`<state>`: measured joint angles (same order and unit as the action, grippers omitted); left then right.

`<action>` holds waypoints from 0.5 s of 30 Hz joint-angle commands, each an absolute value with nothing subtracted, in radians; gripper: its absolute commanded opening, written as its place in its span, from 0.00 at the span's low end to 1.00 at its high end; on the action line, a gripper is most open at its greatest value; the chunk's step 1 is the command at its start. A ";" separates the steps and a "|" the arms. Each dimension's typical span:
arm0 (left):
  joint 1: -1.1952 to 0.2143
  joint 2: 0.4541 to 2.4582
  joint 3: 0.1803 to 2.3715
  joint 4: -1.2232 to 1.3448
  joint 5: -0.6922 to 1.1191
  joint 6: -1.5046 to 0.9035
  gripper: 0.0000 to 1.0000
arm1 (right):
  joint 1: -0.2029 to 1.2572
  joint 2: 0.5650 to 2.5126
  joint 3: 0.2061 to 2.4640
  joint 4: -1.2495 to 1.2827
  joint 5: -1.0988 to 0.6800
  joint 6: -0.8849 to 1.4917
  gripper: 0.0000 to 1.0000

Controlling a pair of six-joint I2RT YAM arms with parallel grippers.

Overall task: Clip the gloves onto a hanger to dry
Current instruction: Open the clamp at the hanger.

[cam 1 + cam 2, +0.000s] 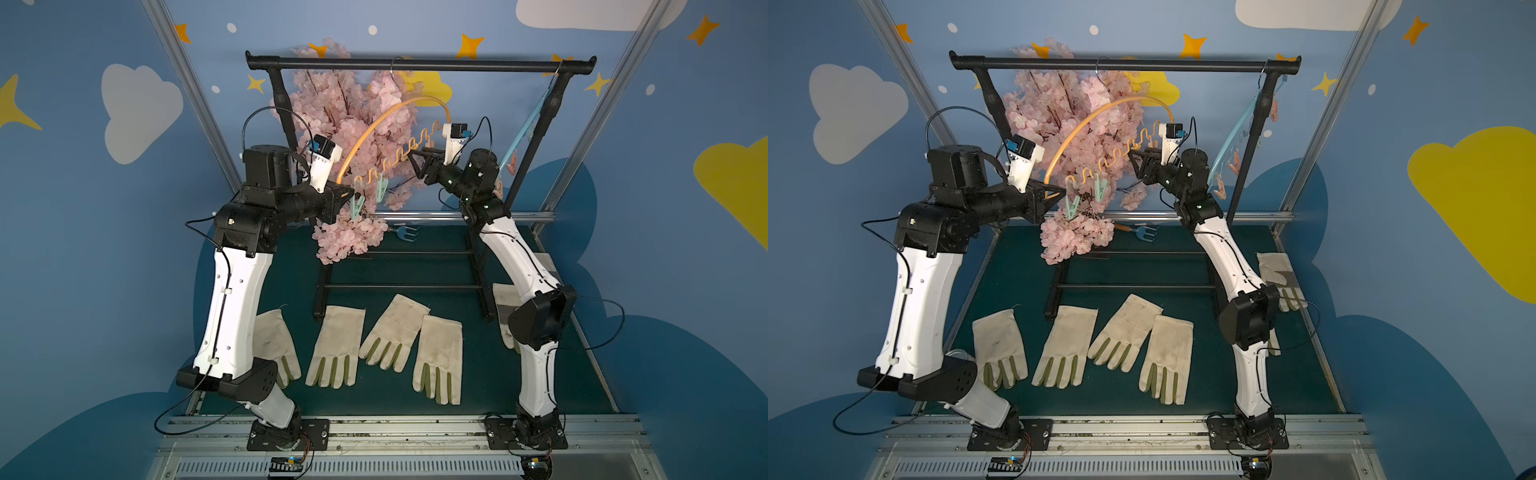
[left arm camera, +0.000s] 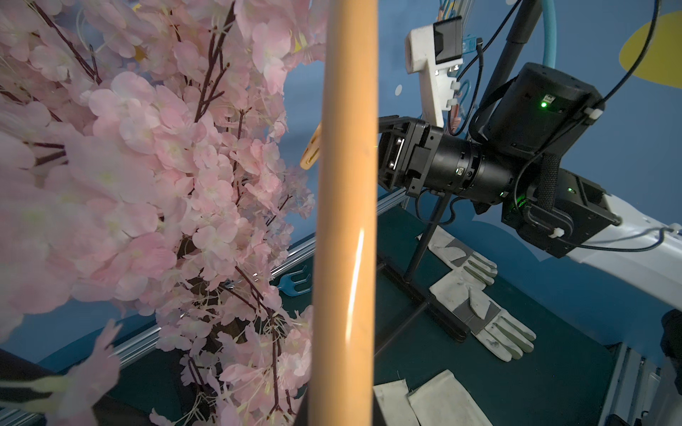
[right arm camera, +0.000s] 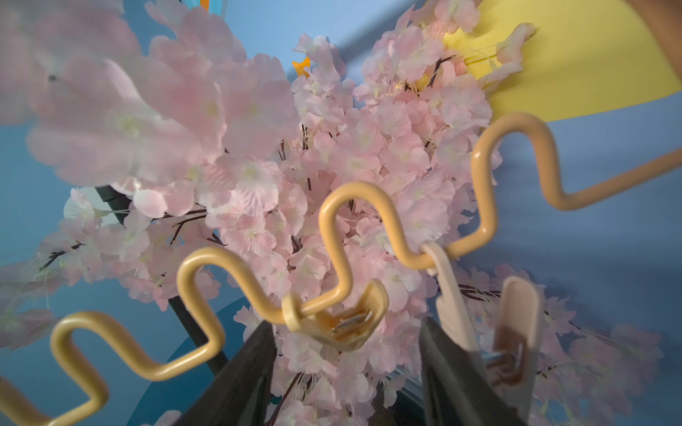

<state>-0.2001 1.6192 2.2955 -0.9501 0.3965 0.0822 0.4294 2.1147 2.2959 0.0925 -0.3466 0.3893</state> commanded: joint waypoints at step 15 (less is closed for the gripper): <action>-0.195 1.618 2.310 -0.973 0.429 0.087 0.03 | 0.408 2.187 2.406 0.105 -0.472 0.475 0.48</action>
